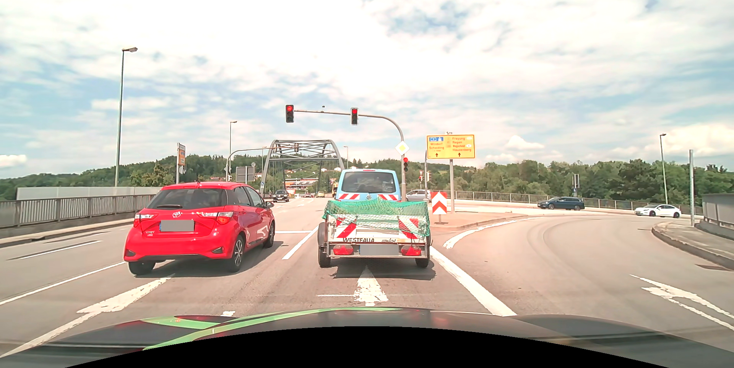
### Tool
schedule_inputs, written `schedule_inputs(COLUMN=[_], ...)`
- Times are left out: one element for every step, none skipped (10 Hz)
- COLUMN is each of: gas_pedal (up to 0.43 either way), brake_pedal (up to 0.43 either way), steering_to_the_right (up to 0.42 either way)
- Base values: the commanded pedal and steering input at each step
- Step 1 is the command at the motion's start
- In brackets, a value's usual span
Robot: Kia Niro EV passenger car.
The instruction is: Follow the waypoints while adhering to traffic rules and regulations
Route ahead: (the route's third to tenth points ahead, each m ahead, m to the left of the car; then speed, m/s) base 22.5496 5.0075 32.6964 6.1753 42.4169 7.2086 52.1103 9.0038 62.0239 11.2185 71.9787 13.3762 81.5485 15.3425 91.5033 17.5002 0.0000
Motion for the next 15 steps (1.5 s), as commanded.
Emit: schedule_inputs(gas_pedal=[0.0, 0.0, 0.0, 0.0, 0.0, 0.0, 0.0, 0.0, 0.0, 0.0, 0.0, 0.0, 0.0, 0.0, 0.0], brake_pedal=[0.226, 0.226, 0.226, 0.226, 0.226, 0.226, 0.226, 0.226, 0.226, 0.226, 0.226, 0.226, 0.226, 0.226, 0.226], steering_to_the_right=[-0.007, -0.007, -0.007, -0.007, -0.007, -0.007, -0.007, -0.007, -0.007, -0.007, -0.007, -0.007, -0.007, -0.007, -0.007])
